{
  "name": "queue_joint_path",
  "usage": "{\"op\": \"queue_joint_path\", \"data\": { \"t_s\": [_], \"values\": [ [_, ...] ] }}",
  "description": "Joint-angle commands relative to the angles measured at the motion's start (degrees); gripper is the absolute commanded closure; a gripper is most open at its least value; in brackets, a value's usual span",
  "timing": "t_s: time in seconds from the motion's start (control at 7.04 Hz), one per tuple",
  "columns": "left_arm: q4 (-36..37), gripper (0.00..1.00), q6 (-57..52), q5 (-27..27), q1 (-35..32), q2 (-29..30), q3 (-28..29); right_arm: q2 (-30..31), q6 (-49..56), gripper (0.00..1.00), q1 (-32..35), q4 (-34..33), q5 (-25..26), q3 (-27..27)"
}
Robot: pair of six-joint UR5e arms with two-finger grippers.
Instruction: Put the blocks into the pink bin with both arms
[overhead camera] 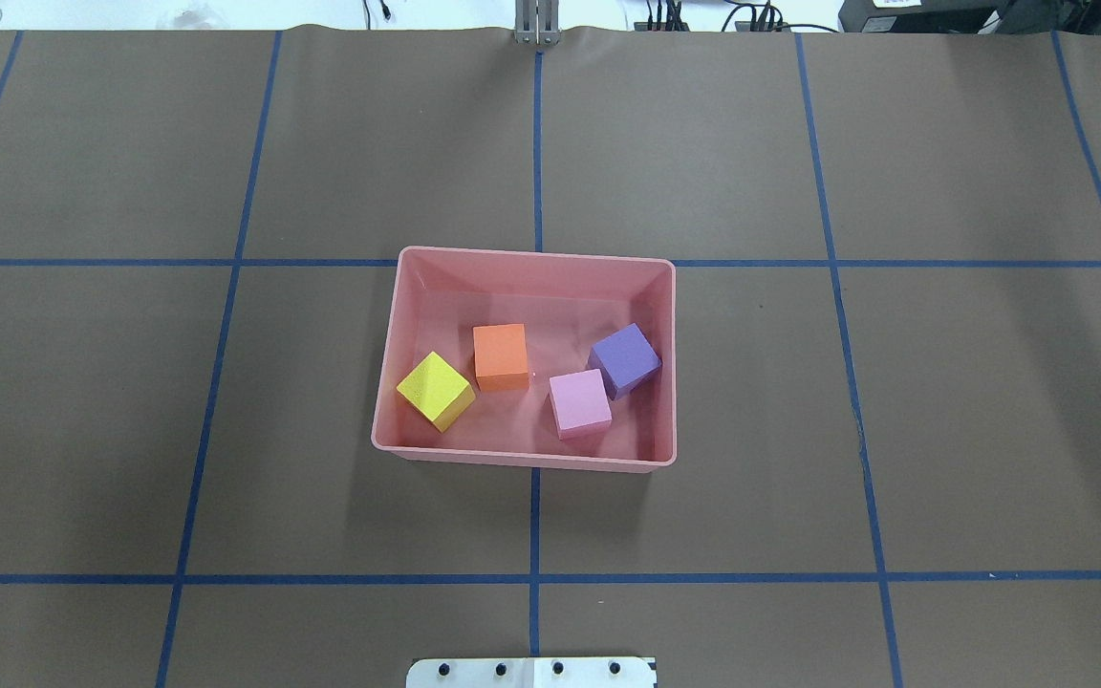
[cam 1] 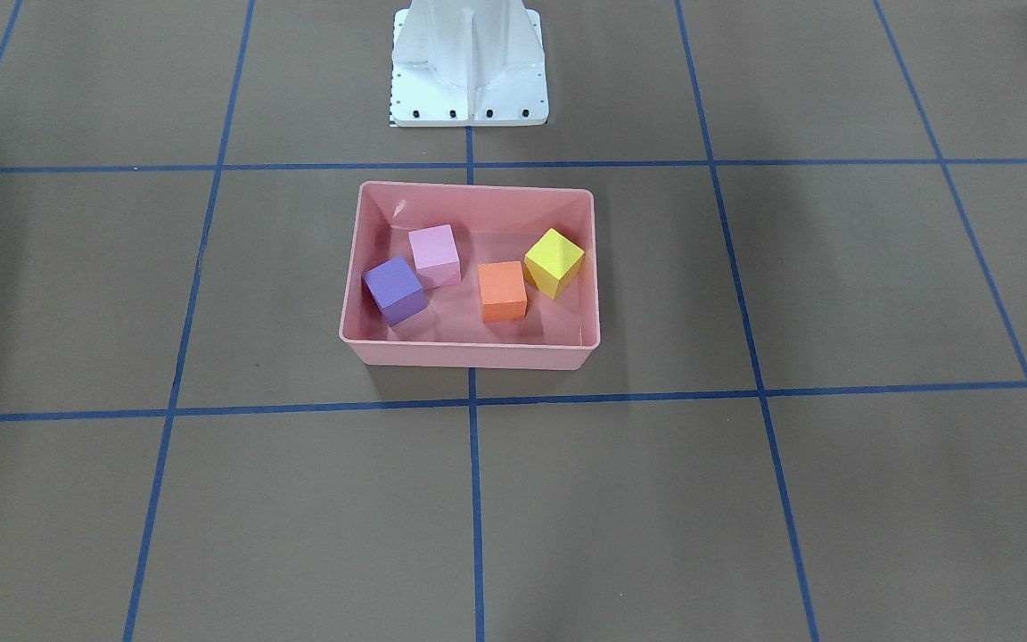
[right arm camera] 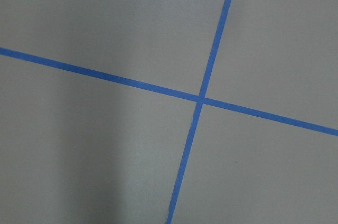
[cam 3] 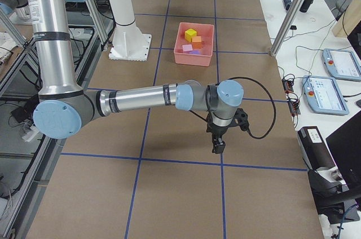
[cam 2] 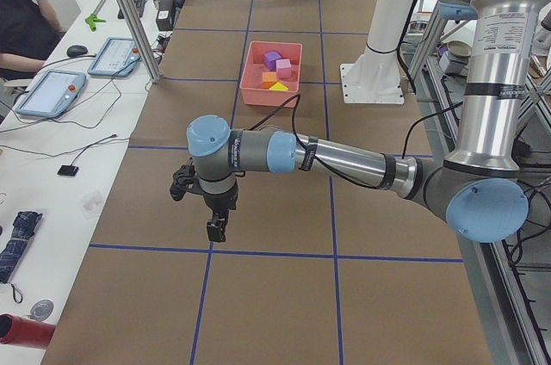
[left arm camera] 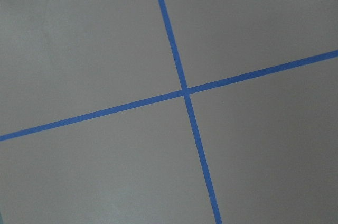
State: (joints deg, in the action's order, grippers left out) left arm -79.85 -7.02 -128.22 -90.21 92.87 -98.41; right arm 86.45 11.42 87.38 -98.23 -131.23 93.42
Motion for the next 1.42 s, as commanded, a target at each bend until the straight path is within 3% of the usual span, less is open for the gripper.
{"op": "queue_joint_path", "data": {
  "t_s": [0.0,0.43,1.28],
  "values": [
    [-6.9,0.0,0.4,-0.3,-0.1,-5.3,0.6,2.5,-1.4,0.0,2.0,3.1,-1.6,-1.9],
    [-10.6,0.0,1.1,-0.3,-0.1,-5.8,4.6,3.8,-1.3,0.0,4.4,3.1,-4.1,-2.5],
    [-10.2,0.0,1.1,-0.4,-0.1,-5.2,5.0,3.3,-1.3,0.0,4.5,3.3,-4.1,-2.5]
  ]
}}
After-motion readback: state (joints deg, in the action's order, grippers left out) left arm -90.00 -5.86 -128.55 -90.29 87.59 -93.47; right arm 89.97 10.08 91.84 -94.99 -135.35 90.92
